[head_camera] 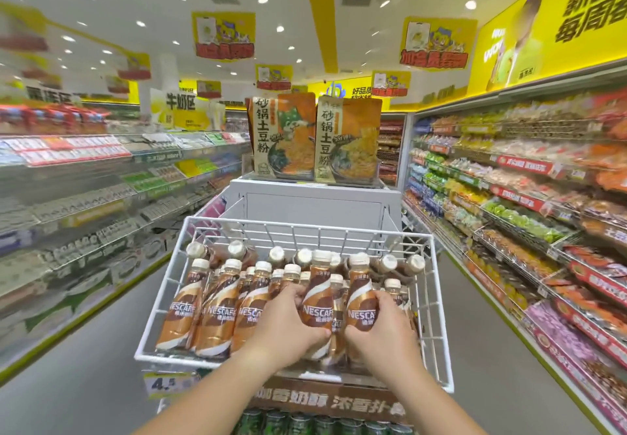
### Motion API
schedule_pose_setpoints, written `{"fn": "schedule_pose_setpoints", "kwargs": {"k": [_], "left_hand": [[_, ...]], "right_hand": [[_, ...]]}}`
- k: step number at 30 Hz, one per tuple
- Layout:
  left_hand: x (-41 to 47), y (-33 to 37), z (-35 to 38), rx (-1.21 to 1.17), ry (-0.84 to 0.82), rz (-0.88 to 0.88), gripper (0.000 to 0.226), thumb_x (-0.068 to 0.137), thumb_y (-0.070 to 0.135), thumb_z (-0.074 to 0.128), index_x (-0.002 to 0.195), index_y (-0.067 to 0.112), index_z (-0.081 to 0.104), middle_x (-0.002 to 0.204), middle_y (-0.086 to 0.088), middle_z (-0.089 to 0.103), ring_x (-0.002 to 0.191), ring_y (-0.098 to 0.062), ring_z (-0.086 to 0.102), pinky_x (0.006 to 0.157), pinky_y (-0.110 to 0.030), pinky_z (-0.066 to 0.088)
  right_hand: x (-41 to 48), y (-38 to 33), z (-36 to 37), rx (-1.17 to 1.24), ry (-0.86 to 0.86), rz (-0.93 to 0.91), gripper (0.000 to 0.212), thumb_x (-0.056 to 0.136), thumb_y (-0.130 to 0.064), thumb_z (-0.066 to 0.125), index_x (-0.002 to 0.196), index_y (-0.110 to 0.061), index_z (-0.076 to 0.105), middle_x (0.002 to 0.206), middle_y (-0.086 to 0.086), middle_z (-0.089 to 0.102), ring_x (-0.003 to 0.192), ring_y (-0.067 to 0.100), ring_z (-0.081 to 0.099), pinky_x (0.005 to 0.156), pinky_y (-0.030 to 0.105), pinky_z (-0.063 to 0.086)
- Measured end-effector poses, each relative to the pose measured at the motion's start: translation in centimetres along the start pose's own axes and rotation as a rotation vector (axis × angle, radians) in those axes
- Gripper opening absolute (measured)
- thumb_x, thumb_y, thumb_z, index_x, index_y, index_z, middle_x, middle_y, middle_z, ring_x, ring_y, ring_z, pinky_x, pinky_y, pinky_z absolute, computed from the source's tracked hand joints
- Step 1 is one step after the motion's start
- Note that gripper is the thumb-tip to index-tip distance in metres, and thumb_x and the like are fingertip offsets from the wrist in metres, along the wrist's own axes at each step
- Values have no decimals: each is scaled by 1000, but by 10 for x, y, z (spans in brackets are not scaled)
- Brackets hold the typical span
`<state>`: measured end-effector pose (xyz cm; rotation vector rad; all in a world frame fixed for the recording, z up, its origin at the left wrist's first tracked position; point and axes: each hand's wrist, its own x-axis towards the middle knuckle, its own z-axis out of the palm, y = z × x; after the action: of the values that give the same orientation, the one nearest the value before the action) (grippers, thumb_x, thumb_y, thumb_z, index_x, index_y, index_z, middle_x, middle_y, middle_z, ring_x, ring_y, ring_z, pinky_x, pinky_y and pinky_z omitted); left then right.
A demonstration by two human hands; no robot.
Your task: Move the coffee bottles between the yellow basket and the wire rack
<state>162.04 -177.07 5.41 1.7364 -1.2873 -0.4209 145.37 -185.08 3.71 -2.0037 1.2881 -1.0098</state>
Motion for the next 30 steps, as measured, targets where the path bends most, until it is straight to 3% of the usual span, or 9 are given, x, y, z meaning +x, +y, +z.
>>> {"fn": "schedule_pose_setpoints", "kwargs": {"k": [3, 5, 7, 11, 16, 18, 23, 26, 30], "left_hand": [[6, 1, 14, 65, 69, 5, 68, 63, 36, 91, 114, 43, 46, 99, 28, 41, 90, 2, 52, 78, -12, 42], [7, 1, 20, 142, 91, 41, 58, 65, 34, 87, 107, 47, 48, 99, 24, 36, 98, -6, 47, 79, -12, 38], [5, 2, 25, 209, 101, 45, 47, 69, 35, 83, 106, 41, 55, 100, 16, 39, 103, -10, 45, 78, -11, 35], [2, -2, 29, 434, 156, 9, 37, 74, 49, 76, 96, 28, 56, 102, 6, 50, 110, -21, 40, 91, -34, 45], [2, -11, 32, 493, 138, 60, 45, 79, 58, 68, 110, 28, 54, 107, 7, 38, 107, -16, 29, 97, -32, 38], [1, -14, 33, 525, 133, 86, 47, 80, 61, 63, 112, 29, 52, 110, 7, 33, 110, -17, 28, 99, -33, 34], [4, -31, 31, 682, 27, 85, 78, 87, 70, 43, 151, 26, 33, 164, -1, -1, 147, -29, -5, 117, -55, 11], [5, -41, 27, 779, -25, 134, 84, 92, 73, 26, 158, 22, 17, 166, -6, -18, 150, -28, -22, 118, -59, -1], [1, -48, 25, 862, -60, 173, 85, 93, 74, 9, 160, 22, 0, 165, -6, -24, 152, -28, -20, 120, -57, -5]], "right_hand": [[9, 6, 6, -21, -28, -19, 48, 67, -32, 73, 111, -32, 52, 103, -14, 59, 88, 1, 56, 68, 23, 48], [11, 7, 10, -29, -38, -21, 48, 69, -34, 73, 113, -30, 54, 106, -12, 53, 89, 2, 52, 73, 28, 49], [12, 7, 14, -25, -43, -9, 52, 71, -34, 73, 119, -28, 54, 108, -11, 50, 89, 2, 51, 73, 28, 47], [10, 4, 18, -62, -57, -1, 44, 74, -35, 72, 114, -28, 55, 116, -8, 51, 93, 5, 52, 74, 26, 44], [7, 11, 21, -137, -53, 2, 33, 78, -40, 70, 106, -31, 55, 99, -15, 48, 92, 6, 50, 77, 29, 46], [5, 16, 24, -163, -39, -22, 43, 81, -45, 69, 119, -29, 53, 98, -18, 43, 98, 7, 46, 82, 28, 43], [0, 26, 24, -157, -73, -51, 79, 87, -61, 62, 150, -23, 33, 120, -10, 38, 94, -2, 54, 81, 23, 47], [-3, 29, 26, -176, -99, -46, 90, 88, -65, 56, 157, -24, 17, 134, -7, 35, 121, 10, 45, 94, 26, 42], [-4, 31, 30, -199, -98, -46, 92, 88, -68, 53, 158, -25, 11, 142, -6, 32, 130, 15, 42, 100, 31, 42]]}}
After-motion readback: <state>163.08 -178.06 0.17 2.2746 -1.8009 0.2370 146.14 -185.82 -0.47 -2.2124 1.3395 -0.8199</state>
